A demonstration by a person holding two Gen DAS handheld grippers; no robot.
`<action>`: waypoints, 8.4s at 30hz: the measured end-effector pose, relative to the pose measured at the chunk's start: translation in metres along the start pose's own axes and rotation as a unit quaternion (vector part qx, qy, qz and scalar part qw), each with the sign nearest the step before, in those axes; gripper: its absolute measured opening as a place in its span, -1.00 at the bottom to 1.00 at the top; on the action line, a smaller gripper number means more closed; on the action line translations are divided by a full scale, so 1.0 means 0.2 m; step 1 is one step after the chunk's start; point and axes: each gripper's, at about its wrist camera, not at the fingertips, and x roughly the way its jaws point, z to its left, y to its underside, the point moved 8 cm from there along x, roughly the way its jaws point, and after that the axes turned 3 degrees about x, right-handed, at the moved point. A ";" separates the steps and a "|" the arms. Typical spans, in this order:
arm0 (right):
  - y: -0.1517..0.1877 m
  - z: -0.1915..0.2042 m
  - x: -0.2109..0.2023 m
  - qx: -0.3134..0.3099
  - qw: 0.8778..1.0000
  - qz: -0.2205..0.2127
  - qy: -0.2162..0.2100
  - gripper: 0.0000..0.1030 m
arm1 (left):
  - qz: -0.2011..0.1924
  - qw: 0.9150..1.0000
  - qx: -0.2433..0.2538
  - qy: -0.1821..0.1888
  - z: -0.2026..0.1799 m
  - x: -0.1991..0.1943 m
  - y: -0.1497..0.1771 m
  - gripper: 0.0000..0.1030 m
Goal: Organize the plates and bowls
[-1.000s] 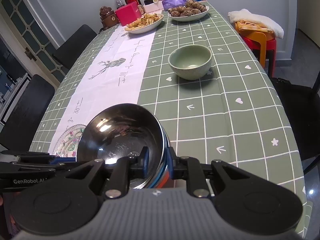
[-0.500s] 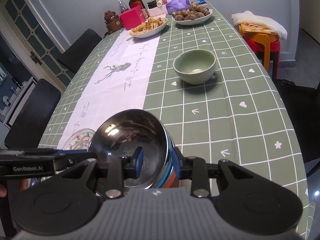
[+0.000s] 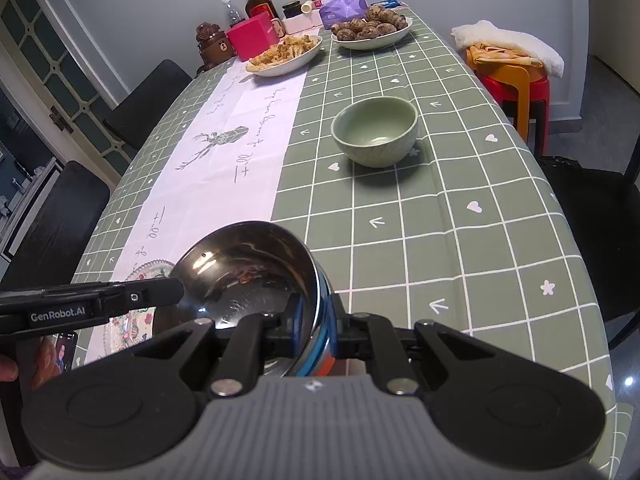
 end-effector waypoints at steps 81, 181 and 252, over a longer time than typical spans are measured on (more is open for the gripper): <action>-0.74 -0.51 0.67 0.171 0.985 0.004 0.026 -0.74 | 0.074 0.992 0.092 -0.050 -0.10 1.03 -0.72 -0.83; -0.04 0.19 0.06 -0.064 0.992 0.098 0.050 -0.48 | 0.143 0.985 0.055 -0.082 -0.16 0.10 0.02 -0.66; 0.13 -0.14 0.21 0.185 0.976 0.090 -0.073 0.41 | -0.021 0.979 -0.192 0.060 0.12 0.12 0.19 0.52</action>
